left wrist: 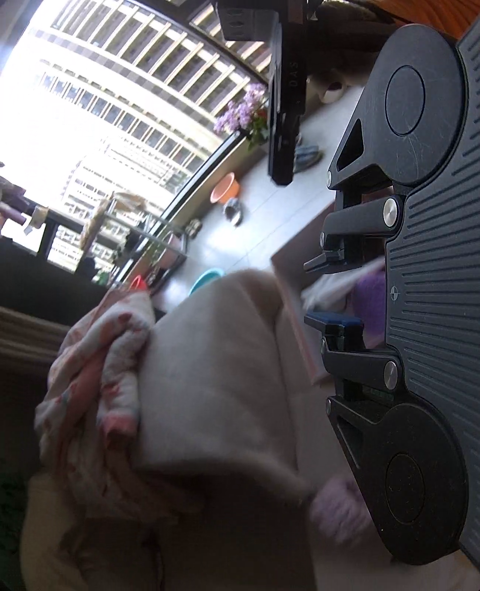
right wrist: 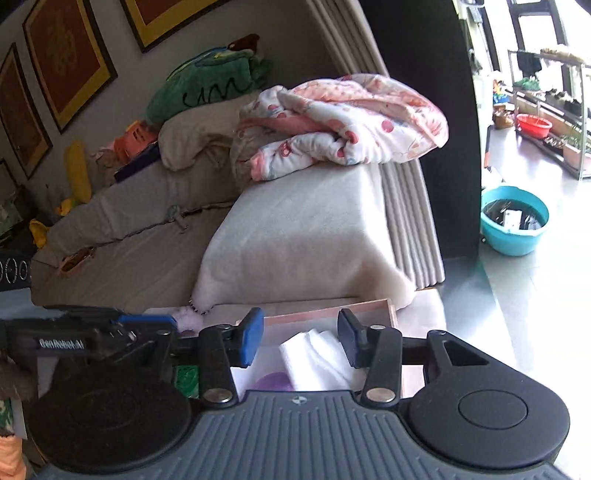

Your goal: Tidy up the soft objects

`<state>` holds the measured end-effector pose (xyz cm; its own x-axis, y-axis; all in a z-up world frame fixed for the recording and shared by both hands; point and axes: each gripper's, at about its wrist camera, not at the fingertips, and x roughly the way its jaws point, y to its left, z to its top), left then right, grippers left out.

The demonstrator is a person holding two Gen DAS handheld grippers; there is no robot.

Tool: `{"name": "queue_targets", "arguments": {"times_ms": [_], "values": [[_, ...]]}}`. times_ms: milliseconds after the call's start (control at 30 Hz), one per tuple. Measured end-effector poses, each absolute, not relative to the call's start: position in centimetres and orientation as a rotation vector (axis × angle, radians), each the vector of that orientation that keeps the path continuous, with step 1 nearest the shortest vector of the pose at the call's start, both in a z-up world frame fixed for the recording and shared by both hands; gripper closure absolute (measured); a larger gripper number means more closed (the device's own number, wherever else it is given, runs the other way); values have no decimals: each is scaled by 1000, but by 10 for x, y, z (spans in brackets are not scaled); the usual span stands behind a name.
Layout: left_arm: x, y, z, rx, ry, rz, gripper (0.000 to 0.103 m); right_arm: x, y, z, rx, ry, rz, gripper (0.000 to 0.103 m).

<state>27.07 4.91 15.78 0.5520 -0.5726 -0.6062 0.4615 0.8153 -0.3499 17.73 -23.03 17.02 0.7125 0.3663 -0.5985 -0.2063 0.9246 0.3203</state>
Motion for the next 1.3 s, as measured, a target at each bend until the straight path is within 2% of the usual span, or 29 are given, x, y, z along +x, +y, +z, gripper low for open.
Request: {"name": "queue_targets", "arguments": {"times_ms": [267, 567, 733, 933, 1067, 1300], "values": [[274, 180, 155, -226, 703, -374, 78, 190, -163, 162, 155, 791, 404, 59], [271, 277, 56, -450, 851, -251, 78, 218, -67, 156, 89, 910, 483, 59], [269, 289, 14, -584, 954, -307, 78, 244, -21, 146, 101, 1021, 512, 59], [282, 286, -11, -669, 1008, -355, 78, 261, 20, 135, 45, 1082, 475, 59], [308, 279, -21, -648, 1046, -348, 79, 260, 31, 140, 4, 1062, 475, 59], [347, 271, -20, -600, 1001, -328, 78, 244, 30, 151, -59, 974, 502, 58]]}}
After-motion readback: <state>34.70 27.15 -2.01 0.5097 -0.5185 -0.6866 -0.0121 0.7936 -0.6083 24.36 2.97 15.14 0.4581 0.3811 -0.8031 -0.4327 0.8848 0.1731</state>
